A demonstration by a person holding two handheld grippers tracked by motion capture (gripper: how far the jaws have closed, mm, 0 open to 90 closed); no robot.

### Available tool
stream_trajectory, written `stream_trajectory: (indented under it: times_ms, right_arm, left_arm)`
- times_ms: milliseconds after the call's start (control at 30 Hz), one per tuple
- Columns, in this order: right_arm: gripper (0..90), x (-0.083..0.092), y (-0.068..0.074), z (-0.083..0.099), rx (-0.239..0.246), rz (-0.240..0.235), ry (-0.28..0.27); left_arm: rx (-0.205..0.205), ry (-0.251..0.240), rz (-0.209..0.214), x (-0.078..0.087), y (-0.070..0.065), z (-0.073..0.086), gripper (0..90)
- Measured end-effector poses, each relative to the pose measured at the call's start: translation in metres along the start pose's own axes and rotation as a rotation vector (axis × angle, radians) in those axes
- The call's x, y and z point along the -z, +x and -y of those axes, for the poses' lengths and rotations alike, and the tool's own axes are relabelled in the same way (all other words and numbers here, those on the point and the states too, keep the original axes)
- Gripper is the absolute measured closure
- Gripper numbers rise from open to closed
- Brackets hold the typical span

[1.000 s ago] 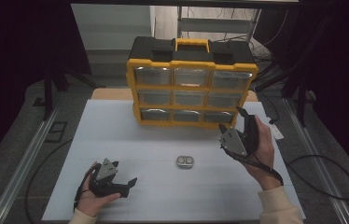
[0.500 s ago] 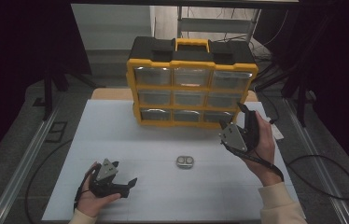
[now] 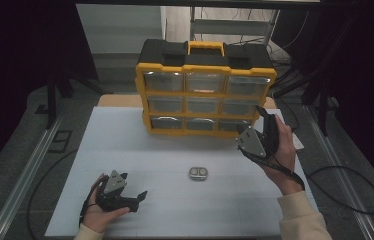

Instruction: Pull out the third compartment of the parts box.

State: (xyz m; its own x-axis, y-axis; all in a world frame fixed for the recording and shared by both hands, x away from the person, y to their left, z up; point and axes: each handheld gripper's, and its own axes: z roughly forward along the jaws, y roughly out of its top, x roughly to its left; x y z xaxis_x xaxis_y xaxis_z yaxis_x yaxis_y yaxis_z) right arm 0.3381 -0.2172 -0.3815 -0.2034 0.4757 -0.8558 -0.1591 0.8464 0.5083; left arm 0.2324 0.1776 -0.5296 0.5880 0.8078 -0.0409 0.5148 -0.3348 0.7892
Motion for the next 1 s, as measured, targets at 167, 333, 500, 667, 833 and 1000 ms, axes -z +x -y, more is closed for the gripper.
stream_trajectory:
  times_ms: [167,333,500,667,833,1000]
  right_arm:
    - [20.6,-0.004,-0.004,0.0,0.0,0.006,0.008]
    - [20.8,-0.009,-0.003,-0.001,-0.002,0.003,0.011]
    - [21.2,-0.014,-0.004,-0.001,0.011,0.01,0.027]
    - [21.3,-0.017,-0.012,-0.003,-0.001,0.023,0.027]
    - [21.4,-0.019,-0.016,-0.004,0.006,0.033,0.031]
    - [21.5,-0.02,-0.021,-0.005,-0.001,0.04,0.03]
  left_arm:
    - [-0.001,0.003,0.003,-0.001,0.0,0.0,7.0]
    - [-0.006,0.007,-0.001,-0.001,-0.001,0.0,7.0]
    - [-0.009,0.009,-0.001,-0.001,-0.001,0.0,7.0]
    - [-0.008,0.008,-0.001,-0.001,-0.001,0.0,7.0]
    - [-0.006,0.007,-0.002,-0.001,0.0,0.001,7.0]
    - [-0.002,0.004,-0.003,-0.001,0.0,0.001,7.0]
